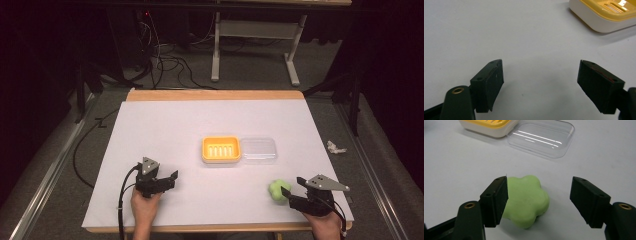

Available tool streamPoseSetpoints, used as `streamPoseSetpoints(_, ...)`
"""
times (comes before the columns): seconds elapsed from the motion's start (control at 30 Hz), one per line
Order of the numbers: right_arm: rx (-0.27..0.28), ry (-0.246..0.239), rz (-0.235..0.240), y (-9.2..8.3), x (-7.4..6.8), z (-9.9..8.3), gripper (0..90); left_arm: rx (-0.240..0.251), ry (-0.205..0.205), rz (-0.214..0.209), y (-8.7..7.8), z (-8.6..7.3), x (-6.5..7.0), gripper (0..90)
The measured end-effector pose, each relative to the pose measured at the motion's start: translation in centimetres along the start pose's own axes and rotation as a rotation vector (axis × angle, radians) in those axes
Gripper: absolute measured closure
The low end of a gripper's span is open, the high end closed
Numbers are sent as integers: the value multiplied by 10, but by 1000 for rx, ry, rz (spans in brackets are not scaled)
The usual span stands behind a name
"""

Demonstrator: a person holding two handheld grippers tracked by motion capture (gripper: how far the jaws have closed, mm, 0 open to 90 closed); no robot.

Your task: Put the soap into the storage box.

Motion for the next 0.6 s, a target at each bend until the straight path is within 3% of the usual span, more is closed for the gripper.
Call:
streamPoseSetpoints(0.33,-21,-9,-8,2,-6,-5,269,1,0,2,0,0,0,217)
streamPoseSetpoints(0.6,-58,-23,23,11,-13,-5,231,-2,5,-2,0,0,0,216)
Point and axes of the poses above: each handheld gripper's, and its own axes: y roughly forward along the jaws, z roughly out of its top, x roughly to its right, the point moved 2 cm from there along y, roughly forward along the jaws, and after that the axes turned 8 degrees about -y, right-handed, at the moved point
